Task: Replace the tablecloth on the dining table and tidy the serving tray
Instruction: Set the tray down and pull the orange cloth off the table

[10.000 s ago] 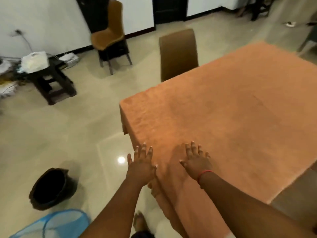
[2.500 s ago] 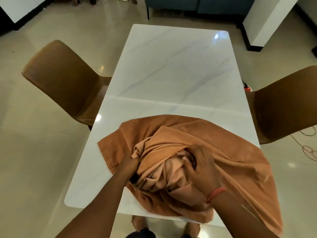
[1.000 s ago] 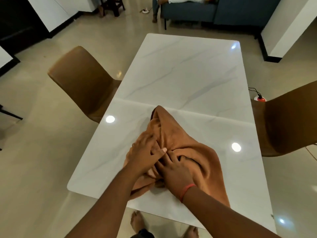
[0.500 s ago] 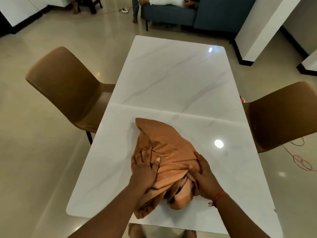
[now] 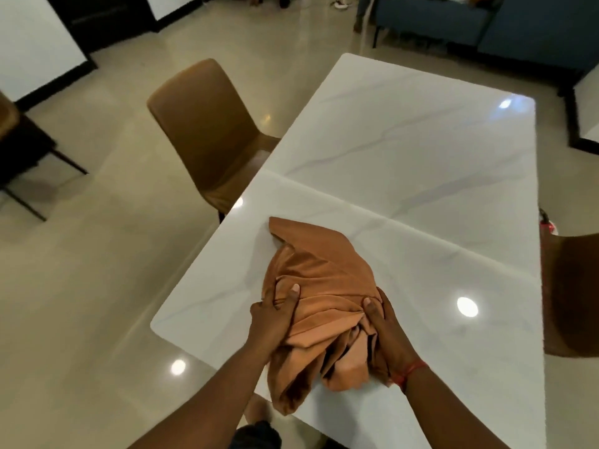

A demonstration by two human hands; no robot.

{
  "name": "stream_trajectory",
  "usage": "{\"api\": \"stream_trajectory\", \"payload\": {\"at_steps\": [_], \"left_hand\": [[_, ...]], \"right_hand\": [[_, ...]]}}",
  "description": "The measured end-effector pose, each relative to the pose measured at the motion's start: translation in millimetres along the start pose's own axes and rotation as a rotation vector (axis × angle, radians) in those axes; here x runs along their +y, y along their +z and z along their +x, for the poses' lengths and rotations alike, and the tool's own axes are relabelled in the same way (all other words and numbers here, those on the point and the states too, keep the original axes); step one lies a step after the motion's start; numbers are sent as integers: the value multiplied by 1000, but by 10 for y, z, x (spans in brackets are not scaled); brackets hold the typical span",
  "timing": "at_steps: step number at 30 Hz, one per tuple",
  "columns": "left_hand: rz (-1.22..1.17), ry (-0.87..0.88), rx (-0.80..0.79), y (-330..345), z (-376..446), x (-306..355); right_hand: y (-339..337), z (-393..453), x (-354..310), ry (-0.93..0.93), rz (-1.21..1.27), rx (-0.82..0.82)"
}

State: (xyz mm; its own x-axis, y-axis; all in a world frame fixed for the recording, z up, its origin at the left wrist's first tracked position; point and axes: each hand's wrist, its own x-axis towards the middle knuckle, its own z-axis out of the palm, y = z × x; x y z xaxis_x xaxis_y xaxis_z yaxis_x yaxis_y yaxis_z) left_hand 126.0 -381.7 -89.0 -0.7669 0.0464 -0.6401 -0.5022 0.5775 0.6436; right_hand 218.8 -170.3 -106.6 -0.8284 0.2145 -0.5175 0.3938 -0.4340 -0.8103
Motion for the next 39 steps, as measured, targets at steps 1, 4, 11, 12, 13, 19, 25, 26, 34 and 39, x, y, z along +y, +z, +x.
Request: {"api": "stream_trajectory", "payload": {"at_steps": [1, 4, 11, 12, 13, 19, 25, 26, 34, 39], "left_hand": [[-72, 7, -3, 18, -53, 2], [-299, 47, -4, 60, -251, 27], [-531, 89, 165, -219, -678, -249], [-580, 98, 190, -300, -747, -340], [-630, 106, 215, -382, -822, -426], [-813, 37, 475, -989, -1347, -1183], [-960, -5, 699, -1493, -2068, -2194], [-980, -6, 730, -1556, -2182, -2329], [-1155, -123, 1033, -1949, -3151, -3652], [-1301, -224, 1219, -1882, -3556, -4257]], "right_hand": [[18, 5, -33, -1, -1, -21], [111, 32, -126, 24, -42, -116], [623, -45, -130, 61, -129, -347], [743, -70, -120, 70, -158, -387], [870, -102, -102, 76, -184, -429], [1857, -417, 220, 90, -363, -676], [2856, -1098, 834, 119, -475, -885], [2984, -1195, 941, 143, -476, -915], [4045, -2230, 1886, 181, -699, -1195], [4439, -2672, 2444, 270, -827, -1359]]}}
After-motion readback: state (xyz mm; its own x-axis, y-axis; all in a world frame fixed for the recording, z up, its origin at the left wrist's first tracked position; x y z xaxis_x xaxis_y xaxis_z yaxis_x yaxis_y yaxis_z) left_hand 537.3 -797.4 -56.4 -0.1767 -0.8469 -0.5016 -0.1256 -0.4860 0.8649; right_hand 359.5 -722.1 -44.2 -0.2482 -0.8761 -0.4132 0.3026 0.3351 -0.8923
